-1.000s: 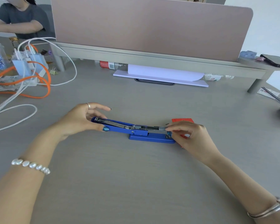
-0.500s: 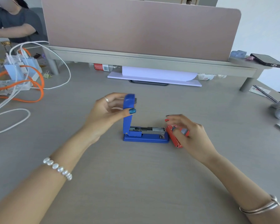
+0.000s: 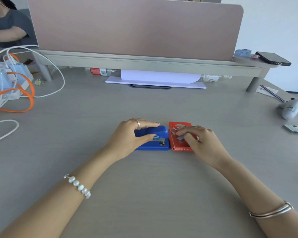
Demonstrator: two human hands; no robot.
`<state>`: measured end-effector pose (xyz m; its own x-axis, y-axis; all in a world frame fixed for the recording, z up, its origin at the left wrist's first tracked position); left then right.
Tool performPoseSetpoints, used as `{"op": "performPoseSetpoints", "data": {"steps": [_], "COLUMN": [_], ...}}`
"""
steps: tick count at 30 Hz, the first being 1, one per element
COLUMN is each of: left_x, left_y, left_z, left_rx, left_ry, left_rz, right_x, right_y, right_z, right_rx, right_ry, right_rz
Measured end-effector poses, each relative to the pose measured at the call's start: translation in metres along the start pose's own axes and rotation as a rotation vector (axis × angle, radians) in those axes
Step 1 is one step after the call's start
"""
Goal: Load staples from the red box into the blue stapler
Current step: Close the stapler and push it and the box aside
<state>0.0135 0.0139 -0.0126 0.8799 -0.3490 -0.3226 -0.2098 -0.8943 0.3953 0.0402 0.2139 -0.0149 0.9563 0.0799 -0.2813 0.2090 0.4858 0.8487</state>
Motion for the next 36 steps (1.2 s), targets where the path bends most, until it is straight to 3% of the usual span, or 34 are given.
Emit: {"op": "performPoseSetpoints", "data": {"steps": [18, 26, 36], "left_x": [-0.001, 0.008, -0.001], "left_y": [-0.006, 0.006, 0.009], "left_z": [0.006, 0.009, 0.024], "left_rx": [-0.169, -0.046, 0.084], "left_ry": [-0.038, 0.017, 0.096], "left_rz": [0.062, 0.129, 0.04], "right_x": [-0.001, 0.002, -0.003], "right_y": [-0.001, 0.003, 0.0], "right_z": [-0.008, -0.011, -0.018], "right_rx": [-0.003, 0.104, 0.088], "right_ry": [0.044, 0.209, 0.178], "right_rz": [0.031, 0.115, 0.103]}}
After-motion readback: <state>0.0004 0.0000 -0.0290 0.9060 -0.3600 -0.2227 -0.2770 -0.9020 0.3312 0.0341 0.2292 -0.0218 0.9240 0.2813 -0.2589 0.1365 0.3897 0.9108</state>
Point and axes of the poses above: each hand's wrist, its own x-axis away from the middle knuckle, its own y-axis out of the back of the hand, z = x × y, the point moved 4 cm from there along -x, towards the middle knuckle, and after that the axes turned 14 degrees about x, right-handed, at the moved point
